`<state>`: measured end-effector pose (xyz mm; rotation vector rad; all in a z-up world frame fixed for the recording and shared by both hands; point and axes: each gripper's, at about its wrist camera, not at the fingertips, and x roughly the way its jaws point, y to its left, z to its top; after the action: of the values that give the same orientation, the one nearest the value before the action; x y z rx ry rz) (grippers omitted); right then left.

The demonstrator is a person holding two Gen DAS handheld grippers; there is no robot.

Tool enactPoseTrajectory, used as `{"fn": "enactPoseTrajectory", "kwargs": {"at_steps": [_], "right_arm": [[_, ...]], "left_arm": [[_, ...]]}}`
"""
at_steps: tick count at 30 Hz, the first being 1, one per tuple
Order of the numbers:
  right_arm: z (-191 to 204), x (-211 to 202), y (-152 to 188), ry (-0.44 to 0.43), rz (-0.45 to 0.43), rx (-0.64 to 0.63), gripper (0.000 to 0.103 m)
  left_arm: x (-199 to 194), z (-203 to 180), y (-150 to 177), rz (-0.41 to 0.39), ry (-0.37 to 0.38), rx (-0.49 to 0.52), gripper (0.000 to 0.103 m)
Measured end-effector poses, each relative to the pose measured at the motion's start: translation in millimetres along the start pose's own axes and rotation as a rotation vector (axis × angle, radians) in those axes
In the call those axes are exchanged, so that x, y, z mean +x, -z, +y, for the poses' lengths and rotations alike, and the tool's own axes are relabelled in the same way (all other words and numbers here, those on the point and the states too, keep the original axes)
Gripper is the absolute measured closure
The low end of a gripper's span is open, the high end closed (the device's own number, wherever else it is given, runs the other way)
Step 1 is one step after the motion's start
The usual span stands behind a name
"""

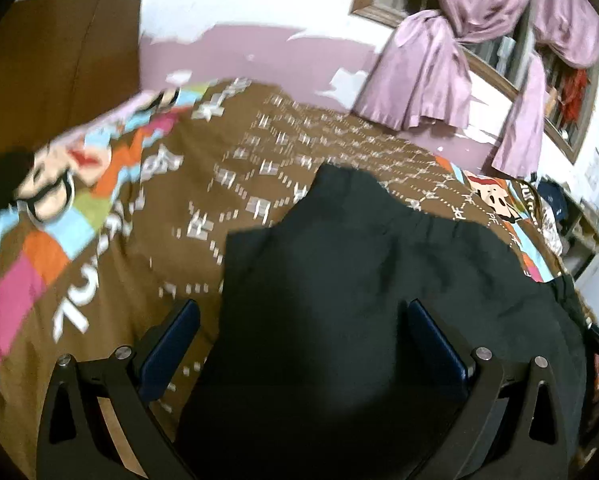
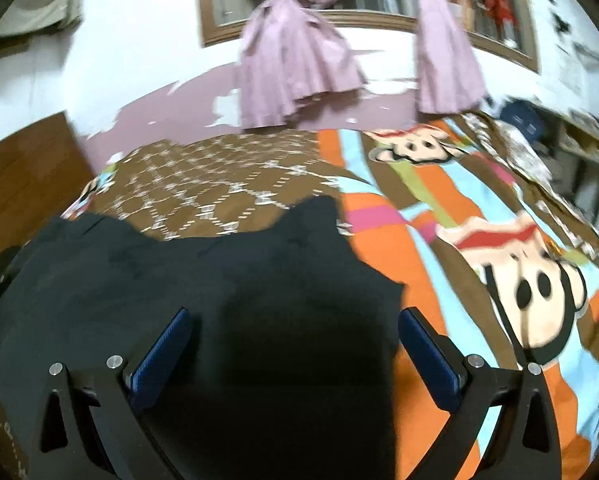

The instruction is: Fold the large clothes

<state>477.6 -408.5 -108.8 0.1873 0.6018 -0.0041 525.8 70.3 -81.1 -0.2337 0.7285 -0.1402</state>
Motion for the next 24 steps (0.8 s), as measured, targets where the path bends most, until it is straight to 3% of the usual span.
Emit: {"fn": "enactPoseTrajectory", "kwargs": {"at_steps": [3, 7, 12, 16, 24], "right_arm": [[-18, 8, 6, 0.011, 0.035, 0.052, 0.000], [-34, 19, 19, -0.038, 0.089, 0.087, 0.000], [-61, 40, 34, -0.236, 0.172, 0.246, 0.000], [-86, 45, 43, -0.379, 0.178, 0.369, 0.000], [-90, 40, 46, -0.407, 0.158, 0.383, 0.000]], "left_arm": [[8, 11, 5, 0.057, 0.055, -0.074, 0.001], [17, 14, 6, 0.110, 0.113, -0.091, 0.001], [27, 28, 13, 0.164, 0.210, -0.168, 0.001], [27, 30, 15, 0.166, 0.224, -0.174, 0.001], [32, 32, 13, 0.193, 0.249, -0.186, 0.001]]}}
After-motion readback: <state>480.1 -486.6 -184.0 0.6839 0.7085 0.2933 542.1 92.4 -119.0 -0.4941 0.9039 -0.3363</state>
